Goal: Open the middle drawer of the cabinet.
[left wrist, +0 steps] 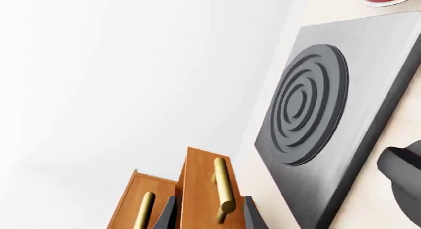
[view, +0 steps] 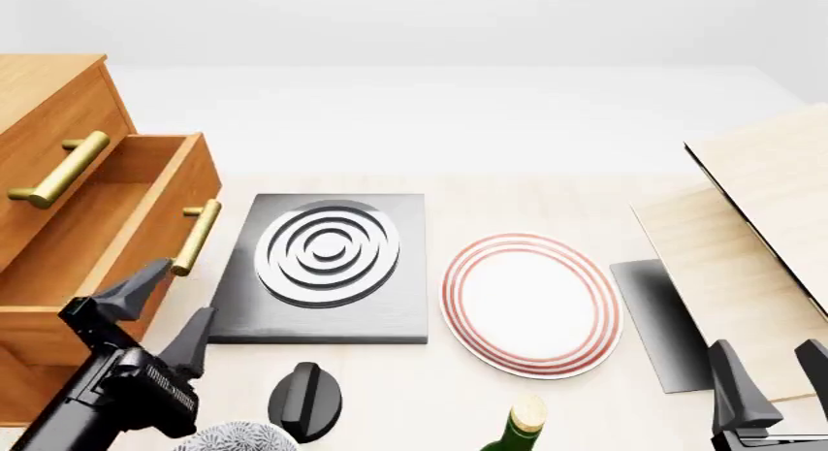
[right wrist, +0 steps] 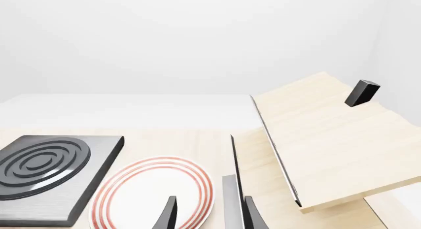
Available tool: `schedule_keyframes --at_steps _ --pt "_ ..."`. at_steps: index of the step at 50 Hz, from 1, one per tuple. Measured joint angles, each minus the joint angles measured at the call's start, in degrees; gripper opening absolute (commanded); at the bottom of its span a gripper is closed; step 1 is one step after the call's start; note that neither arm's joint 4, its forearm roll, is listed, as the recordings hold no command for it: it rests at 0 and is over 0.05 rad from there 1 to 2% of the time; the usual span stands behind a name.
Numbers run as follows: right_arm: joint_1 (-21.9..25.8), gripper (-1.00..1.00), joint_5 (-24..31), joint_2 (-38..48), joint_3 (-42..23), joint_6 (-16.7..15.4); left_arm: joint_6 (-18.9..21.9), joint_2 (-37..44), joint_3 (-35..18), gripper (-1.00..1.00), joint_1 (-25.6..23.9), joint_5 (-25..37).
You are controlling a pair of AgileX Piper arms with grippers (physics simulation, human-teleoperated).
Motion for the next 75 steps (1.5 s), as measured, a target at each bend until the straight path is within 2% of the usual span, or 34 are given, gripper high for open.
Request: schedule_keyframes --at_steps 8,16,25,32,44,55,66,75 --pt "0.0 1.0 0.0 0.0 0.0 0.0 -6.62 -17.84 -3.39 1.0 -1.49 18.57" --pt "0.0 1.0 0.0 0.0 0.0 0.0 -16.49 -30.75 -12.61 1.0 -1.17 35.69" --pt "0.0 1.0 0.0 0.0 0.0 0.0 -29.58 -36.45 -25.53 1.0 -0.54 53.1" --pt "0.0 1.0 0.0 0.0 0.0 0.0 -38.33 -36.2 -33.04 1.0 -0.22 62.27" --pt "0.0 1.0 0.0 0.0 0.0 0.0 -52.99 -28.96 -41.59 1.0 1.64 70.51" --pt "0.0 1.0 0.0 0.0 0.0 0.0 -62.4 -20.66 -45.74 1.0 4.95 73.73" --pt "-0.01 1.0 0.0 0.0 0.0 0.0 -68.22 -16.35 -47.08 1.0 8.05 76.0" --pt "0.0 1.0 0.0 0.0 0.0 0.0 -70.2 -14.81 -46.81 1.0 10.2 76.97"
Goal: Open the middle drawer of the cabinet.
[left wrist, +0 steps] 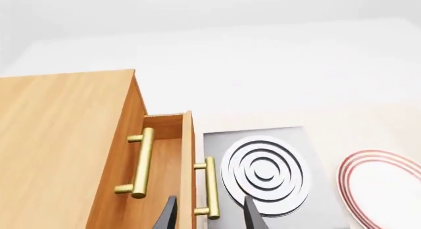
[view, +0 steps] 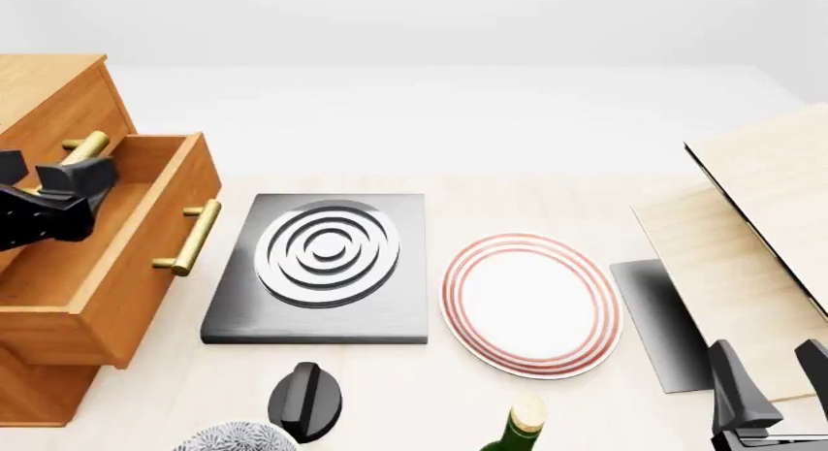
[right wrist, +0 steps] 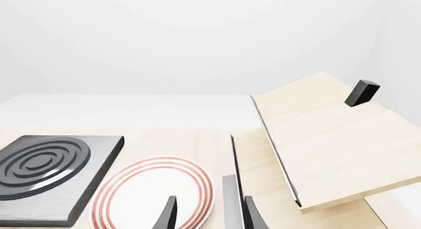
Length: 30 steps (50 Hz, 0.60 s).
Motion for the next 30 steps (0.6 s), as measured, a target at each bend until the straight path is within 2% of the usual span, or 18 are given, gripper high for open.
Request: schedule_keyframes --at_steps 8,30 --pt "0.0 1.0 0.0 0.0 0.0 0.0 -0.07 1.88 1.73 1.0 1.33 -1.58" --pt "0.0 1.0 0.0 0.0 0.0 0.0 1.35 9.38 8.41 1.0 4.33 -10.92"
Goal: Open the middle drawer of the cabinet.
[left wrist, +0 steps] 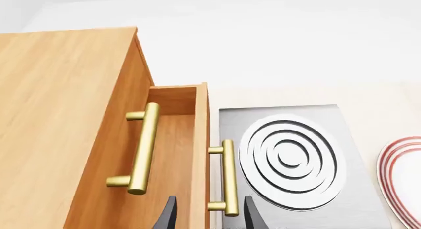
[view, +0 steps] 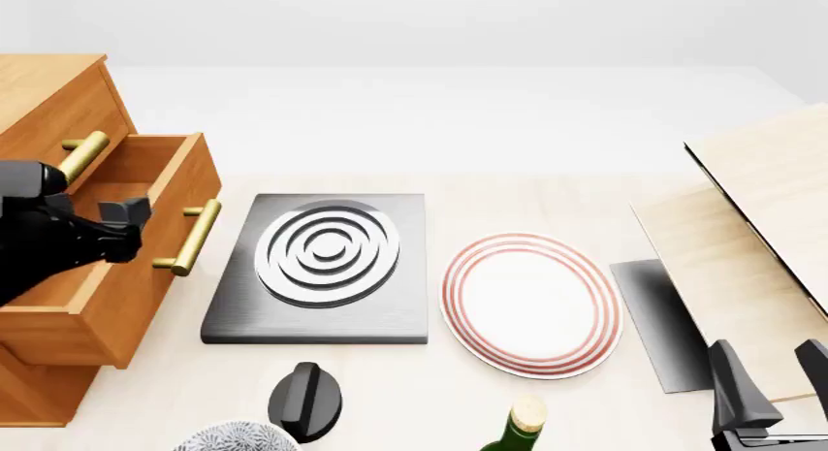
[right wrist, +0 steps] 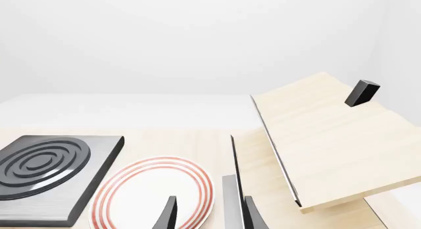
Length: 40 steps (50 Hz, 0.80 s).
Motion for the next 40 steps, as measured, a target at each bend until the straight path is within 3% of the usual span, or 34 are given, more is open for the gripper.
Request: schedule_keyframes --at_steps 40 --pt "0.0 1.0 0.0 0.0 0.0 0.0 -2.41 3.74 5.85 1.0 -0.04 -4.41"
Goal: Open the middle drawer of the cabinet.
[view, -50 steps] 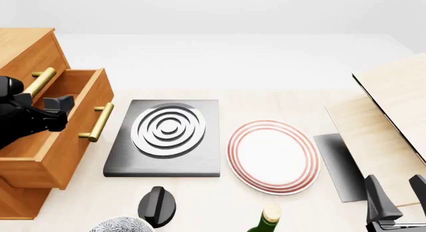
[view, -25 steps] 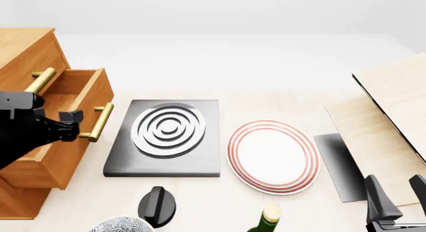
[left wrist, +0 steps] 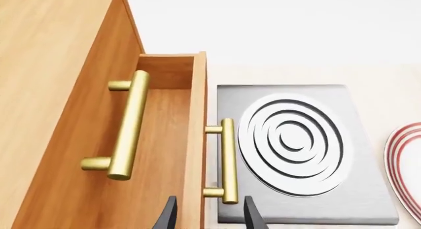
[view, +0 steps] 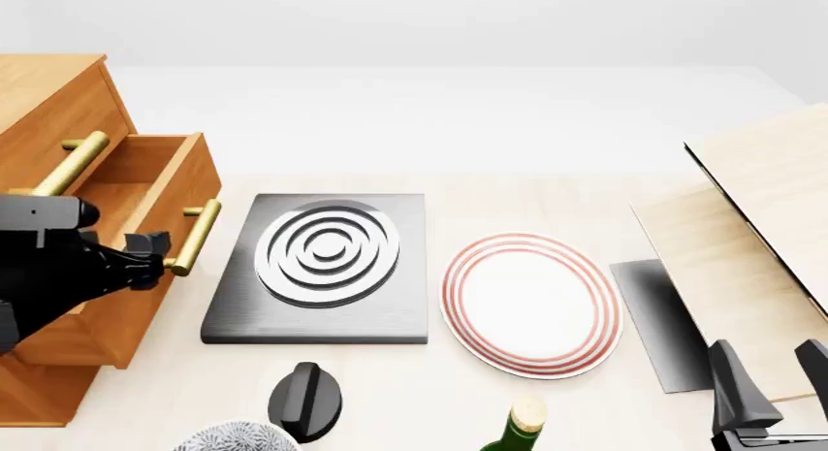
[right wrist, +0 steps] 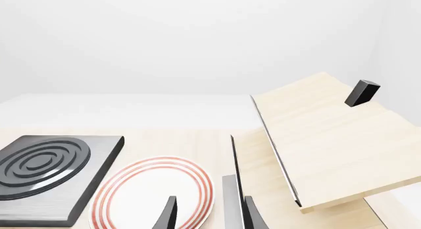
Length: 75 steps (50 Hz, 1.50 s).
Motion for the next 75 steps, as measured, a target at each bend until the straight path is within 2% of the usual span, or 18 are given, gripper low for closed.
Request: schedule_keyframes --at_steps 22,39,75 --pt "0.0 1.0 0.0 0.0 0.0 0.0 0.19 4.22 1.99 1.0 0.86 -4.53" --pt "0.06 1.0 0.02 -0.04 0.02 -0.01 0.11 7.2 1.48 1.0 1.15 -8.71" --pt "0.21 1.0 0.01 -0.08 0.08 0.0 -1.3 4.49 2.22 1.0 -6.75 -5.23"
